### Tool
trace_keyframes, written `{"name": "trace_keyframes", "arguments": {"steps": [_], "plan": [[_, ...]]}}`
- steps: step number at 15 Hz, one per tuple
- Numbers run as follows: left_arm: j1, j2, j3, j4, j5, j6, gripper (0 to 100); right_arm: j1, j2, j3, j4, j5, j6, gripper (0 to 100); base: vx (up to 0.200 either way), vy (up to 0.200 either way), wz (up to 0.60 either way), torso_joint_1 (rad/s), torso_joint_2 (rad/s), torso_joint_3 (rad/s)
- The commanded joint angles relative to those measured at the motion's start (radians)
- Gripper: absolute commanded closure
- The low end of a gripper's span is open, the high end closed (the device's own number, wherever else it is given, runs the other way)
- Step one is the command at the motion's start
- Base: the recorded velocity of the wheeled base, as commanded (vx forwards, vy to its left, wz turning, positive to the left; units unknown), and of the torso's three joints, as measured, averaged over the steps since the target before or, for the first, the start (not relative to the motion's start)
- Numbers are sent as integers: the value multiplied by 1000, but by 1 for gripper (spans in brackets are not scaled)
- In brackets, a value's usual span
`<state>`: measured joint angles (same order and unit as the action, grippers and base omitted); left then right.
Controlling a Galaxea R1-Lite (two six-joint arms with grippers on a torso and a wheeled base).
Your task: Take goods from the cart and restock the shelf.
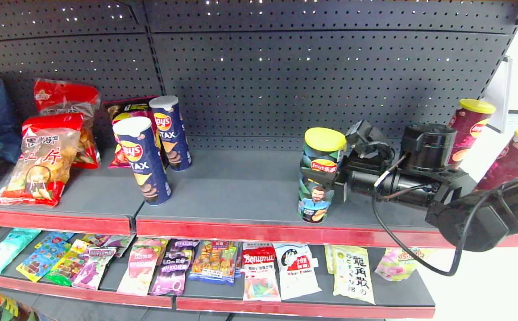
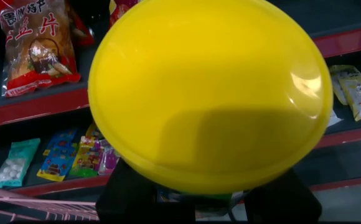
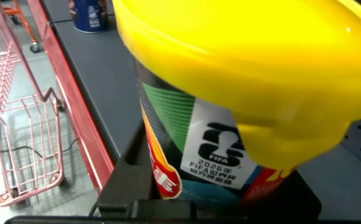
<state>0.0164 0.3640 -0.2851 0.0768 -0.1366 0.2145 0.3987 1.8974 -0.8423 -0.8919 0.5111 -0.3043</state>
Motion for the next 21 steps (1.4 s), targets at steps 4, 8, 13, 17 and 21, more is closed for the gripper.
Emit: {"name": "trace_keyframes", "arguments": {"steps": [4,8,13,17,21], "plan": [[0,0,0,0,0,0,100,-1,0,0,1,18,-4,100,0,0,0,0,0,0],[0,0,1,1,0,0,100,-1,2,-1,1,20,-6,100,0,0,0,0,0,0],[0,-2,1,0,0,0,100,-1,0,19,1,20,-32,0,0,0,0,0,0,0],[0,-2,3,1,-3,0,100,-3,-23,39,1,12,-32,0,0,0,0,0,0,0],[0,-20,11,1,-5,-1,100,-29,-109,155,1,9,-27,0,0,0,0,0,0,0]]}}
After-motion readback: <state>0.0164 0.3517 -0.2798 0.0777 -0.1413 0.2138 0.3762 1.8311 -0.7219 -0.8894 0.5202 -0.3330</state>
